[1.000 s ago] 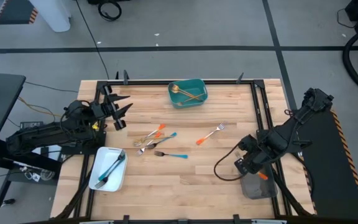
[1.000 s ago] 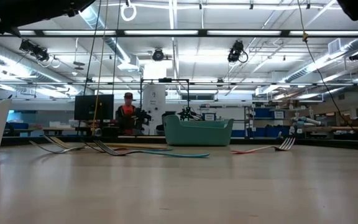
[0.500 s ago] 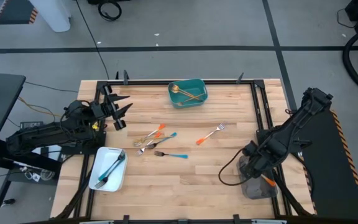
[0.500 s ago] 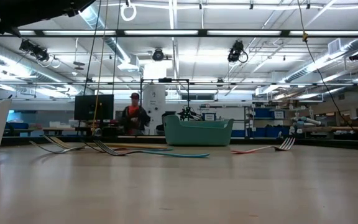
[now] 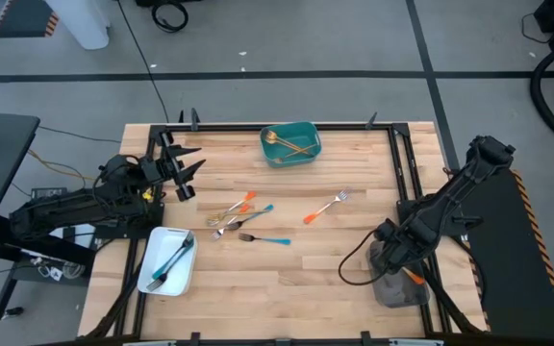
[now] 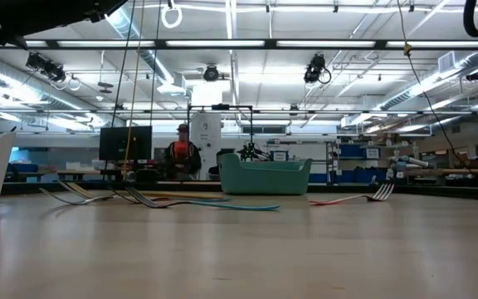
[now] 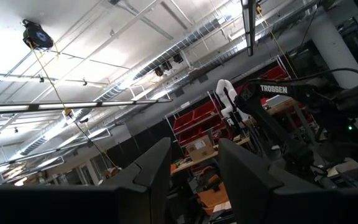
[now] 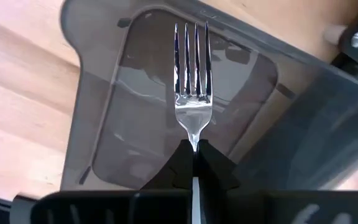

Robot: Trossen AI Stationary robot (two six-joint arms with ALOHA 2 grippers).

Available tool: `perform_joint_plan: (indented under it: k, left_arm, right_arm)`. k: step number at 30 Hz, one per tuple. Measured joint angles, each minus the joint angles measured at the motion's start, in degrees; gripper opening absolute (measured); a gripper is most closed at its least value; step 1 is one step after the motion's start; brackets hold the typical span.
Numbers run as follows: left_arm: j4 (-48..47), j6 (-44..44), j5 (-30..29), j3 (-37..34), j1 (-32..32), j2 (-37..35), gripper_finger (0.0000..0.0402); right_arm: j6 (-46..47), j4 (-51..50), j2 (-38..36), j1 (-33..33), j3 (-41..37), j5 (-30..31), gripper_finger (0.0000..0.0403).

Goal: Sort silverware by color (type)
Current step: Put the orange fork into the black bin

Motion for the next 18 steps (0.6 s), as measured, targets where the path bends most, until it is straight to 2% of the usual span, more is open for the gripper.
perform_joint_plan:
  k: [18]
  left_arm:
    - [-0.02, 0.00, 0.00, 0.00, 0.00, 0.00, 0.0142]
  right_arm:
    - [-3.80, 14.01, -0.02, 0.00, -9.02, 1.98, 0.0013]
